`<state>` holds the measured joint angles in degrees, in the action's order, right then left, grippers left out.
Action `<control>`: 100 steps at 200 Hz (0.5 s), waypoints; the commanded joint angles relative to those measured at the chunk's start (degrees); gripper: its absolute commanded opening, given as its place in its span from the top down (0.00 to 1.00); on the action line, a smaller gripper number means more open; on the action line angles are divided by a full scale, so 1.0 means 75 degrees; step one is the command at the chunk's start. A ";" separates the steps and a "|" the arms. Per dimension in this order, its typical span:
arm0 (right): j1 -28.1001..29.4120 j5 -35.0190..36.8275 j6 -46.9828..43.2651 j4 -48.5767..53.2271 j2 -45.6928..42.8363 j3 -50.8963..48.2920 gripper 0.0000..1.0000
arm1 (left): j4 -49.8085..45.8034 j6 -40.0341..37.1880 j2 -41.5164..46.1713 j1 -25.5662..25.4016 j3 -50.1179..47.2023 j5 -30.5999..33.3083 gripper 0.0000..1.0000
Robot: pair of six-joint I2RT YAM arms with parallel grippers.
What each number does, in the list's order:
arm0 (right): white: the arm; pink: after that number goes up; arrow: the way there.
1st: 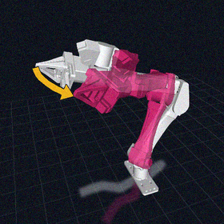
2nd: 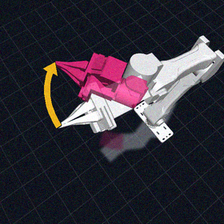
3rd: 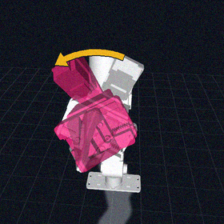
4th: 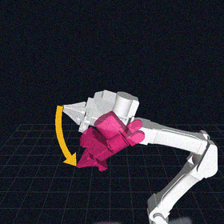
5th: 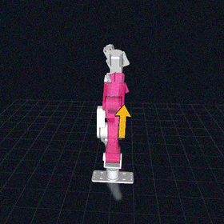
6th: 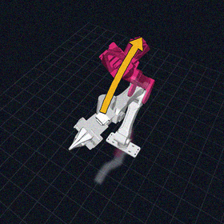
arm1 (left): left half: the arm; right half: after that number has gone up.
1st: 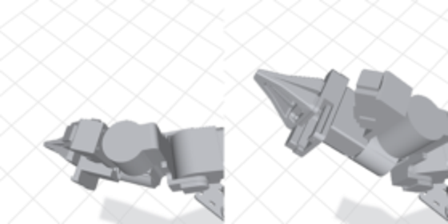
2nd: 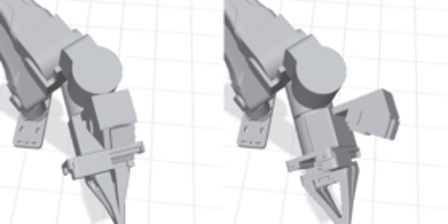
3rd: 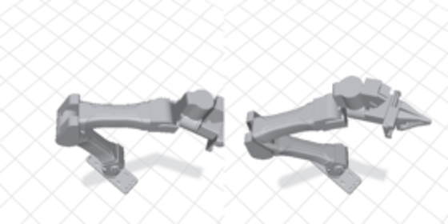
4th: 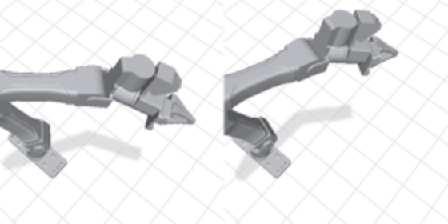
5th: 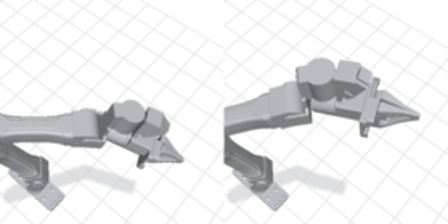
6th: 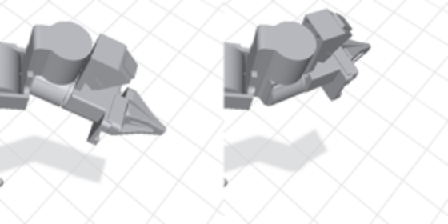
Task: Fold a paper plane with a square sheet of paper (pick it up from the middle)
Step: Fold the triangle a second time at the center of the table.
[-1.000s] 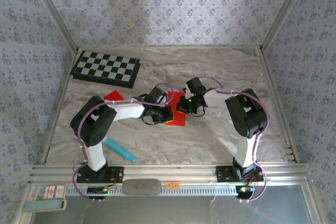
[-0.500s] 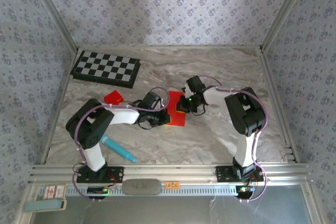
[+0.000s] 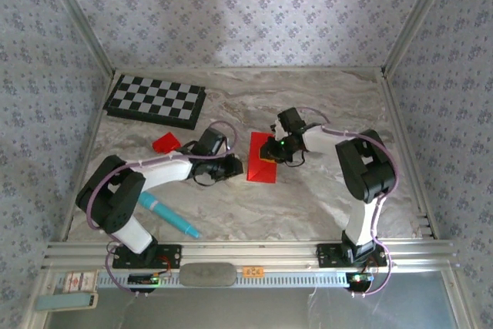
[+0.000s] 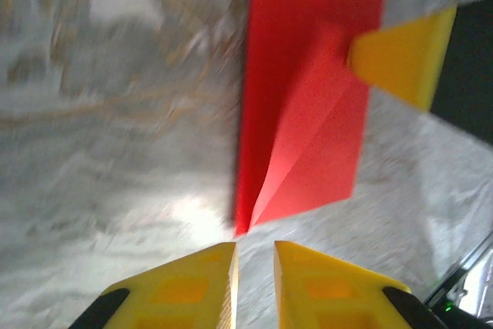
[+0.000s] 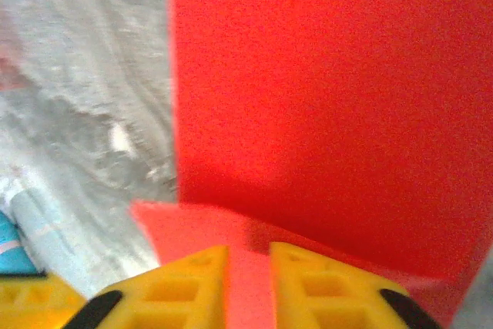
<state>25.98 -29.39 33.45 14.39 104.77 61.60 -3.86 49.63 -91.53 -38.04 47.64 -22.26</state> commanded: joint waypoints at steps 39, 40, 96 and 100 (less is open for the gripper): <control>-0.0143 0.0833 0.1450 -0.0378 -0.1465 -0.0903 0.62 | 0.0717 0.0250 -0.0995 0.0059 0.1238 -0.0055 0.78; -0.0139 0.0840 0.1460 -0.0387 -0.1477 -0.0931 0.62 | 0.0721 0.0256 -0.1017 0.0058 0.1258 -0.0049 0.78; -0.0108 0.1046 0.2134 -0.0504 -0.1322 -0.1229 0.58 | 0.0813 0.0401 -0.1800 0.0077 0.1754 0.0017 0.83; -0.0102 0.1057 0.2147 -0.0492 -0.1298 -0.1218 0.58 | 0.0814 0.0433 -0.1795 0.0080 0.1732 0.0065 0.83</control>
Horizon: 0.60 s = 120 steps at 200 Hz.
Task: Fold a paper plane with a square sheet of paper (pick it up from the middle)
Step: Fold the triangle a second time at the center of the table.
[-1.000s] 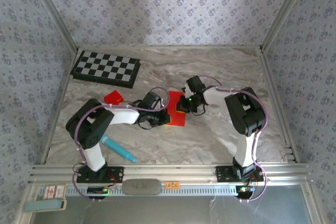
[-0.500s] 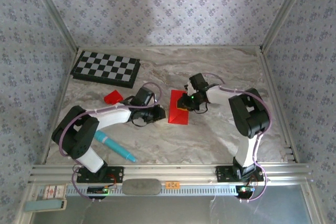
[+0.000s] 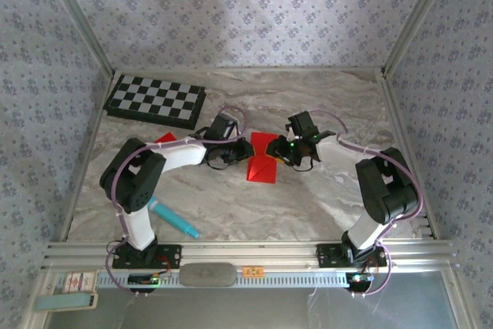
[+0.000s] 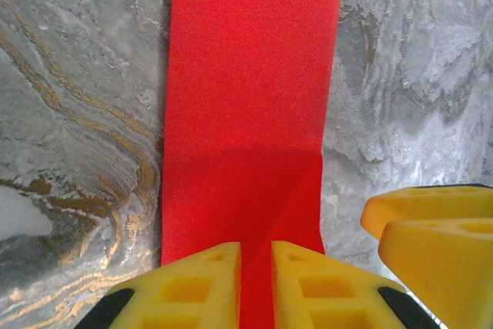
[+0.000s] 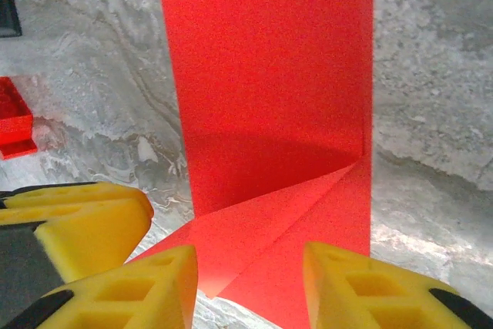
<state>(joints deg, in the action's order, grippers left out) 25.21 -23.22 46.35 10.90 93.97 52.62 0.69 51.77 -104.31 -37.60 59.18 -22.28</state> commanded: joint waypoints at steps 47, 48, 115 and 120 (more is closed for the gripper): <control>0.0071 0.0164 0.0402 0.0060 0.0448 0.0152 0.58 | 0.0286 0.0115 0.0841 0.0027 -0.0383 0.0516 0.83; 0.0071 0.0165 0.0398 0.0065 0.0451 0.0160 0.59 | 0.0291 0.0116 0.0865 0.0024 -0.0399 0.0507 0.83; 0.0037 0.0348 0.0436 0.0213 0.0530 0.0262 0.57 | 0.0330 0.0060 0.1130 -0.0666 -0.0431 0.0127 0.82; 0.0035 0.0354 0.0460 0.0221 0.0525 0.0251 0.57 | 0.0325 0.0049 0.1029 -0.0699 -0.0367 0.0088 0.82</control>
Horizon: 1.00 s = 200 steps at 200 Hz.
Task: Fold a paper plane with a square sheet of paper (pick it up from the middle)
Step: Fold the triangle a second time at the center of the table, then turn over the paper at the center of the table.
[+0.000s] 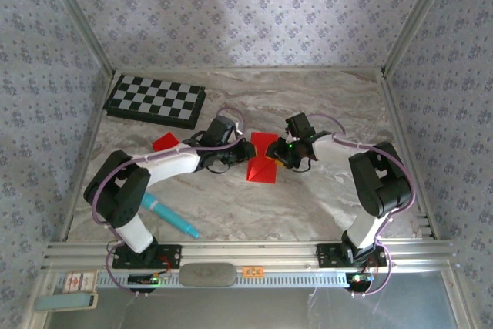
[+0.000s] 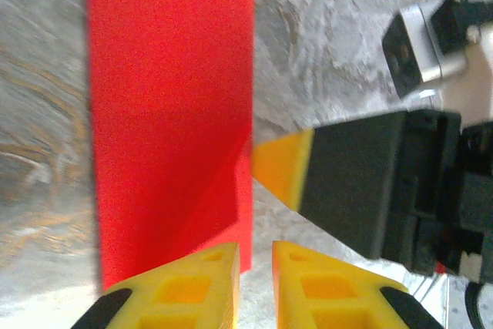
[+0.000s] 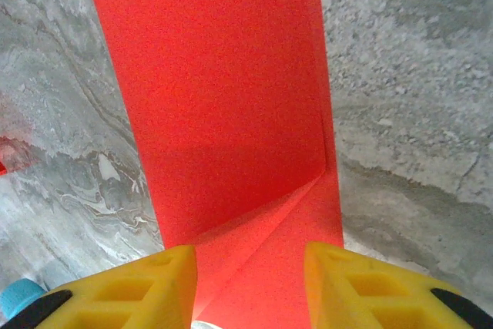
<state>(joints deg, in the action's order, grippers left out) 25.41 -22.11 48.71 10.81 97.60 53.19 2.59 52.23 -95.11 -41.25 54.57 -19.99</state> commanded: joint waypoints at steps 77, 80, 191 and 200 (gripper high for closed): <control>-0.0130 0.0159 0.0155 0.0264 -0.0065 0.0059 0.56 | -0.0522 -0.0170 -0.1218 -0.0033 0.0951 0.0541 0.87; -0.0124 0.0143 0.0161 0.0262 -0.0070 0.0057 0.56 | -0.0521 -0.0158 -0.1242 -0.0012 0.0951 0.0568 0.87; 0.0088 -0.0349 0.0299 -0.0109 0.0365 0.0218 0.54 | -0.0601 0.0508 -0.1919 0.0193 0.0885 0.0743 0.91; 0.0107 -0.0400 0.0313 -0.0184 0.0403 0.0231 0.55 | -0.0612 0.0575 -0.1937 0.0215 0.0859 0.0743 0.91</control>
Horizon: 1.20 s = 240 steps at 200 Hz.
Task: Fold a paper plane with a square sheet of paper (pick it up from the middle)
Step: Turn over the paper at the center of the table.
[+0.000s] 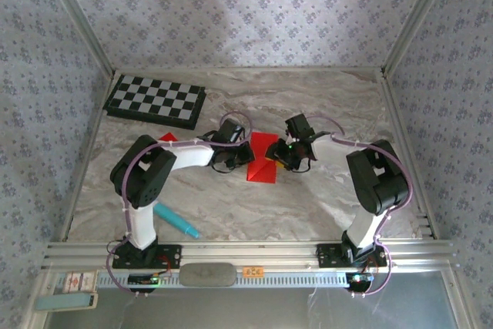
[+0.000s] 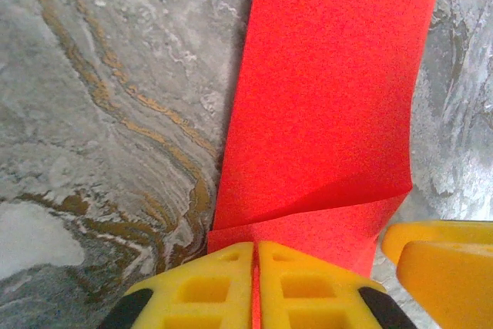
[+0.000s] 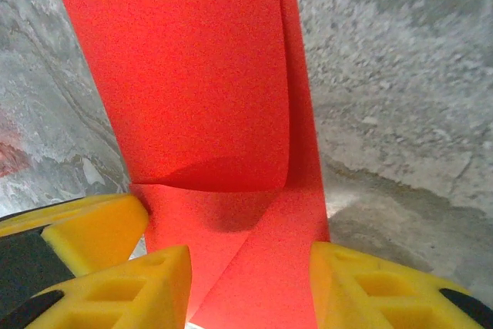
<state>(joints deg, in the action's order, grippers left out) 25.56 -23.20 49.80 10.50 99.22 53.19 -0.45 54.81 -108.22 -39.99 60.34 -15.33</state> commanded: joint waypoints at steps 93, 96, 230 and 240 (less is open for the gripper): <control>0.0162 -0.0385 0.0282 -0.0405 0.0504 0.0327 0.60 | -0.0203 0.0541 -0.0230 0.0129 -0.0123 0.0128 0.91; 0.0163 -0.0422 0.0287 -0.0450 0.0511 0.0317 0.61 | -0.0199 0.0541 -0.0230 0.0129 -0.0129 0.0113 0.92; 0.0315 -0.1057 0.0632 -0.1878 0.0763 -0.0113 0.82 | 0.0012 0.0785 0.0239 0.0368 -0.0309 -0.0108 0.88; 0.0302 -0.1015 0.0582 -0.1881 0.0757 -0.0119 0.86 | 0.0033 0.0827 0.0395 0.0429 -0.0350 -0.0162 0.86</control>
<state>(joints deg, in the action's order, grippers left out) 27.62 -30.50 54.11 -2.63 103.92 52.77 0.62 60.12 -108.60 -37.98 59.31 -16.10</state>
